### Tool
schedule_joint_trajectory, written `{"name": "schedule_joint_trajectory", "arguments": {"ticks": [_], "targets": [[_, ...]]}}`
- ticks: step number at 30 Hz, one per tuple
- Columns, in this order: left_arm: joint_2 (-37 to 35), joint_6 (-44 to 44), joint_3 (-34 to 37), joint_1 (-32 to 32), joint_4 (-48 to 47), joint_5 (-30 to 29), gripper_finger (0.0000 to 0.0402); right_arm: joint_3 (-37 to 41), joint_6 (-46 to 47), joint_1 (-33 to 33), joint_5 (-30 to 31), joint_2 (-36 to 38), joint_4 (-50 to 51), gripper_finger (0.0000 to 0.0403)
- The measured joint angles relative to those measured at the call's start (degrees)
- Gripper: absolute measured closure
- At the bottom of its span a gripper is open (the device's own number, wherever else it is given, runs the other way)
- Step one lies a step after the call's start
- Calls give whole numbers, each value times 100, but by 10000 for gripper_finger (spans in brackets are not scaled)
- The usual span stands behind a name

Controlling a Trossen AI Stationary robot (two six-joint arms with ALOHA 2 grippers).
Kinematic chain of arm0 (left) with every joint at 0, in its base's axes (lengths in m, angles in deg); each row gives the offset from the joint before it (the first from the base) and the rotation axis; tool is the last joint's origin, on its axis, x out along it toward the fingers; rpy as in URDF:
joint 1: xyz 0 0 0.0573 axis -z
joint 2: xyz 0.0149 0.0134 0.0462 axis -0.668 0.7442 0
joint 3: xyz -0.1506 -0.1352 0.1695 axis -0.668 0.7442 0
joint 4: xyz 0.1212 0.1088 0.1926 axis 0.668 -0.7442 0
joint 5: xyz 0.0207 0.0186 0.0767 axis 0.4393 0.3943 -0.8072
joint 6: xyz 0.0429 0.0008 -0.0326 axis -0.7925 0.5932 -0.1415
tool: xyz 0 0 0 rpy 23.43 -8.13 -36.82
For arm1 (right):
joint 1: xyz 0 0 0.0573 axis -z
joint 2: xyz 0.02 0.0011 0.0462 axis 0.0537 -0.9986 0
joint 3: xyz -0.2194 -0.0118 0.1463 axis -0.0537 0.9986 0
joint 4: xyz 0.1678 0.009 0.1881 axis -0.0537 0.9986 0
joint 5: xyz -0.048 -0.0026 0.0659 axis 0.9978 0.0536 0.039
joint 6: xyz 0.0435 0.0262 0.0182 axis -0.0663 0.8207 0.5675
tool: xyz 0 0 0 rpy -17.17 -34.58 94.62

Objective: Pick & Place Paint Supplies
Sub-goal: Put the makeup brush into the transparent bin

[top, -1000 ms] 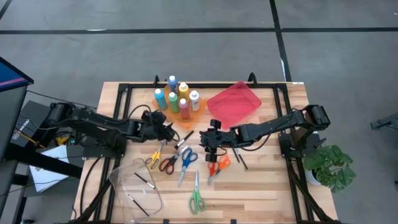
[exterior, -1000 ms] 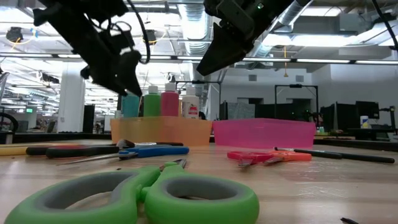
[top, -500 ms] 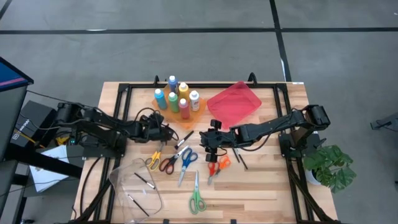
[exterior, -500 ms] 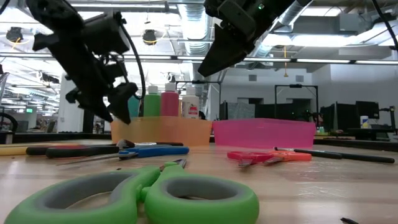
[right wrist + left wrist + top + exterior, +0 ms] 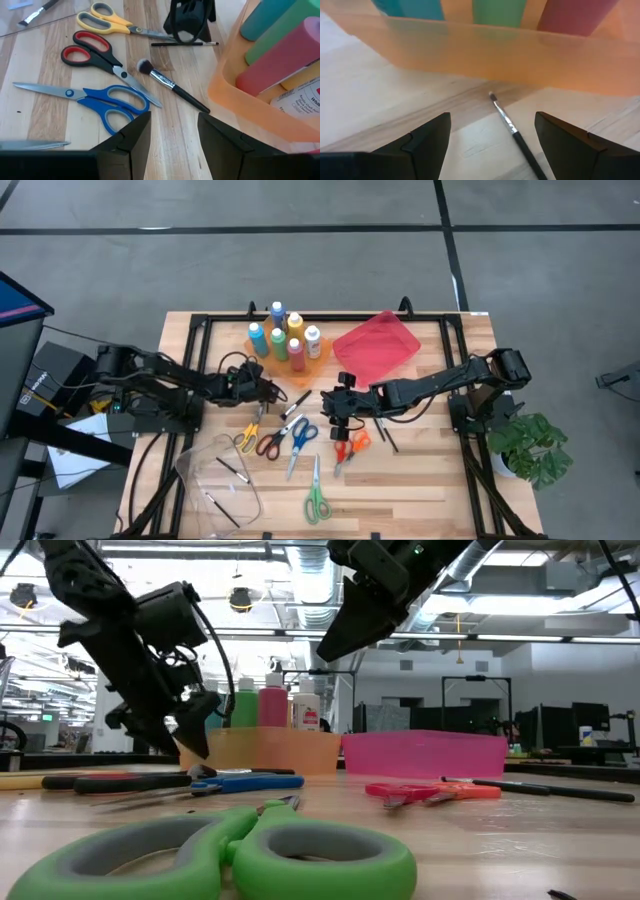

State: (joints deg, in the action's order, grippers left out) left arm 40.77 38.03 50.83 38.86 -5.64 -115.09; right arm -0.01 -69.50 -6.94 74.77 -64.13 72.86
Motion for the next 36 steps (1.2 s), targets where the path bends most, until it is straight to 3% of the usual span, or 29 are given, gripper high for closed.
{"name": "schedule_joint_trajectory", "arguments": {"ticks": [9,18,36], "targets": [[872,-49,-30,-48,786,-118,130,0,0,-2,0,0,-22,244],[1000,-50,-44,-151,897,-226,161,0,0,0,0,0,-17,244],[1004,-10,-31,-155,845,-216,346,0,0,-3,0,0,-15,244]]}}
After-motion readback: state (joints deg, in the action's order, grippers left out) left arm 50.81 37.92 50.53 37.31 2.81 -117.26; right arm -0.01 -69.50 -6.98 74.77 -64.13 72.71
